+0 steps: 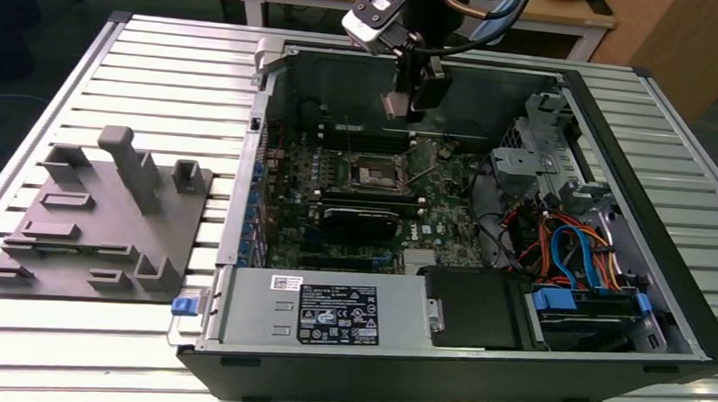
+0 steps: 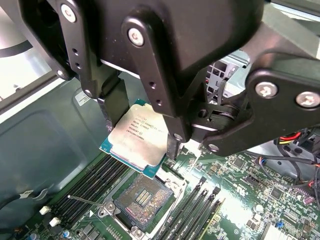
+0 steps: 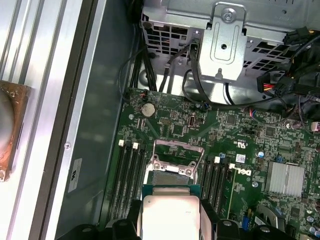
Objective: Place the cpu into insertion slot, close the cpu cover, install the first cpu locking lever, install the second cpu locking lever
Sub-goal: 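Place the cpu into insertion slot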
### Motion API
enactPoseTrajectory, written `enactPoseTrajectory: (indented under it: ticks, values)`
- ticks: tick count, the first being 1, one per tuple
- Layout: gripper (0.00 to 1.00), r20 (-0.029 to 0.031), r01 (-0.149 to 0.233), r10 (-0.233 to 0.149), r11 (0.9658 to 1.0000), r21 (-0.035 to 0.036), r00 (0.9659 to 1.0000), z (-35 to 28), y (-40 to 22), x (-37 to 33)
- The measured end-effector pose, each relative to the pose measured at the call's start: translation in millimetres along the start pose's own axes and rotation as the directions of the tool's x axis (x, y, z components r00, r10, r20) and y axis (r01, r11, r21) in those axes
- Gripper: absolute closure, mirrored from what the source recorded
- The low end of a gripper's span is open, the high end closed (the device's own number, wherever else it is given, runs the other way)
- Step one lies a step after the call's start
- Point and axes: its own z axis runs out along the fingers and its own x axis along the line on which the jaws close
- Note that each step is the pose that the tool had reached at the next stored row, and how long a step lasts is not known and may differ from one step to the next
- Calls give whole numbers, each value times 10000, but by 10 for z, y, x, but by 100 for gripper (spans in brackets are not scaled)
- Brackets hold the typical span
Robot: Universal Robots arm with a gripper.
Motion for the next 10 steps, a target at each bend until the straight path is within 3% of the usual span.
enactPoseTrajectory:
  ticks: [10]
  values:
    - [46,3,-49,49,10000,-2,10000,2,0,0]
